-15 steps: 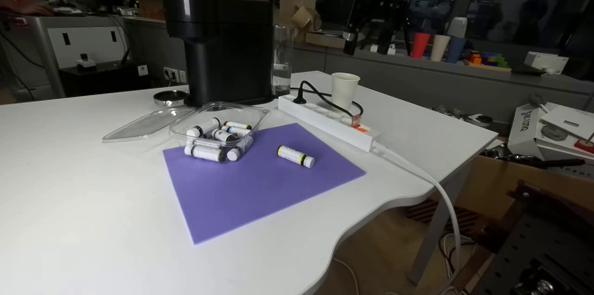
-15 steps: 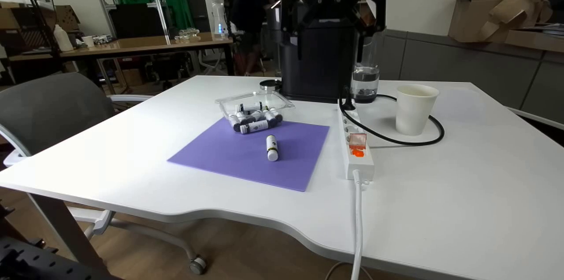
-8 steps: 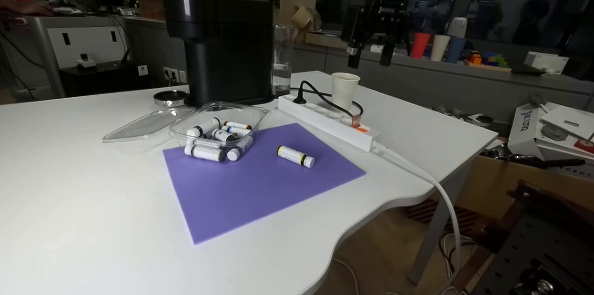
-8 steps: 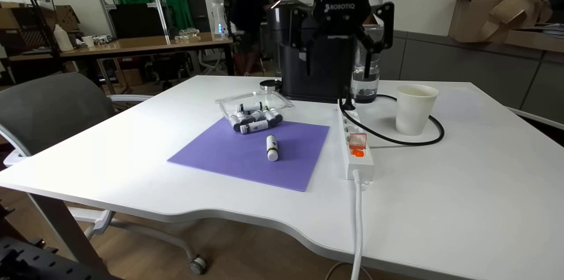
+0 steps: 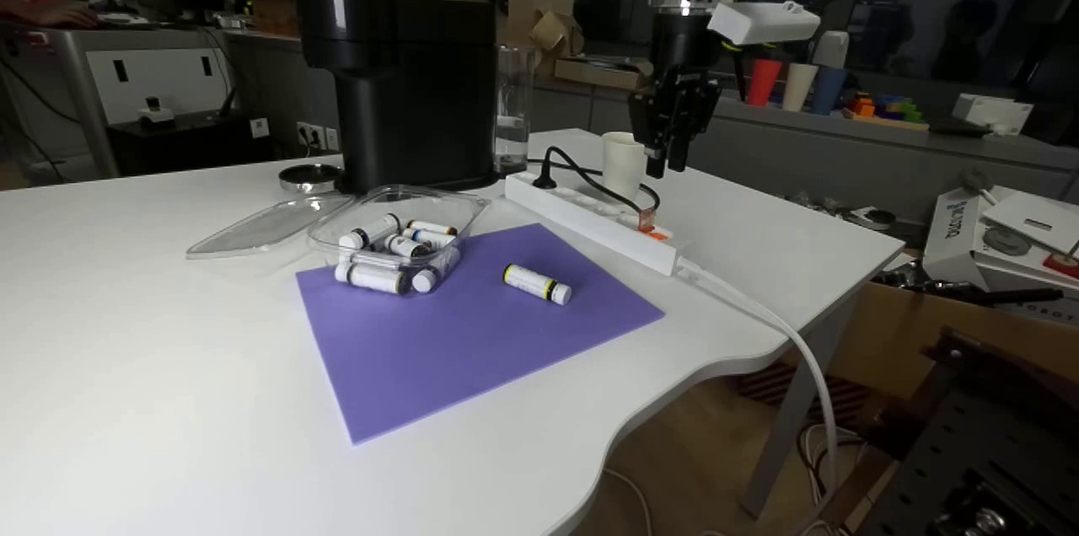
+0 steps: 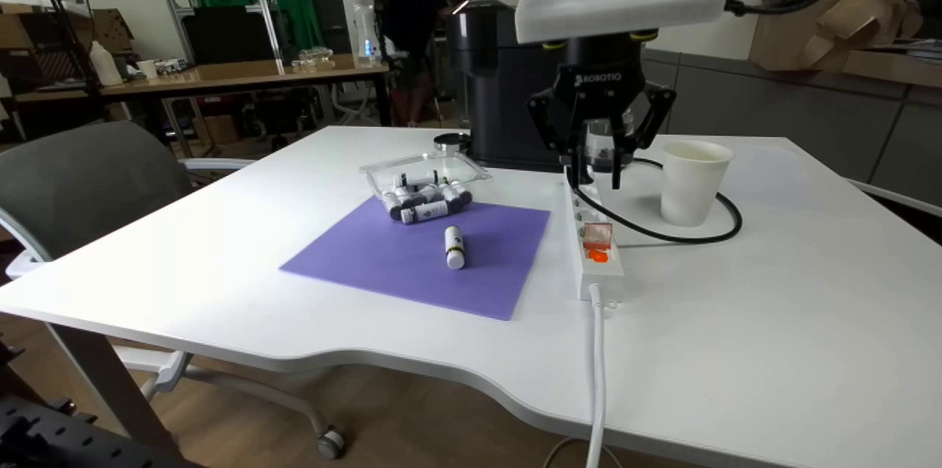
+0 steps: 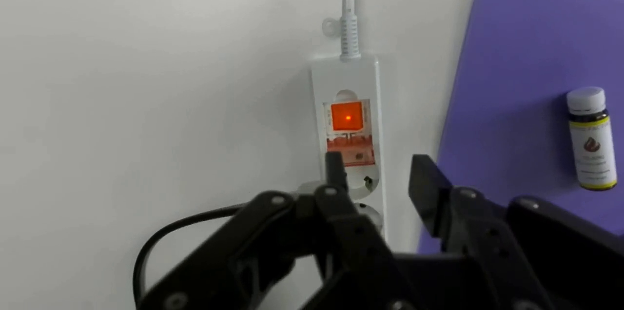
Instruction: Turn off the extension cord switch
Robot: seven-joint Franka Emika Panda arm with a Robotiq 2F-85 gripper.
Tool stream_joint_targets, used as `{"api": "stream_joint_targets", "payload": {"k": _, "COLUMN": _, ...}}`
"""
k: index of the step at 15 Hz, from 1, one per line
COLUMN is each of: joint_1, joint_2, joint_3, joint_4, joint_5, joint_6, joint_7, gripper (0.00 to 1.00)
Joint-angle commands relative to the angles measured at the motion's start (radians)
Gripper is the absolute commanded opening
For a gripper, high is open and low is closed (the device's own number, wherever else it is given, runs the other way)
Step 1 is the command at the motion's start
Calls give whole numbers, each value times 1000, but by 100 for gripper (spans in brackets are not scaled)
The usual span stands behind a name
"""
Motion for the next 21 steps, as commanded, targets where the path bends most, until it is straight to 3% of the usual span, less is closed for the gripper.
{"api": "stream_joint_targets", "payload": {"k": 1, "joint_1": -37, "joint_2": 79, "joint_3": 32, "joint_4": 70, "joint_5": -67, "joint_6": 18, "joint_7": -44, "gripper": 11}}
{"api": "stream_joint_targets", "payload": {"k": 2, "joint_1": -41, "joint_2": 92, "joint_3": 37, "joint_4": 77, "joint_5": -91, "joint_6": 19, "joint_7": -58, "gripper": 3}}
{"api": "stream_joint_targets", "payload": {"k": 4, "joint_1": -43, "joint_2": 112, "joint_3": 44, "joint_4": 85, "joint_5": -138, "joint_6": 24, "joint_7": -76, "gripper": 0}}
{"api": "stream_joint_targets", "payload": {"k": 10, "joint_1": -83, "joint_2": 146, "joint_3": 89, "joint_4": 86, "joint_5": -141, "joint_6": 22, "joint_7": -134, "gripper": 0}}
{"api": "stream_joint_targets", "payload": {"k": 11, "joint_1": -62, "joint_2": 129, "joint_3": 76, "joint_4": 64, "joint_5": -159, "joint_6": 27, "joint_7": -95, "gripper": 1}}
{"api": "stream_joint_targets", "payload": {"k": 21, "joint_1": -85, "joint_2": 153, "joint_3": 96, "joint_4": 50, "joint_5": -141, "joint_6": 80, "joint_7": -108, "gripper": 0}}
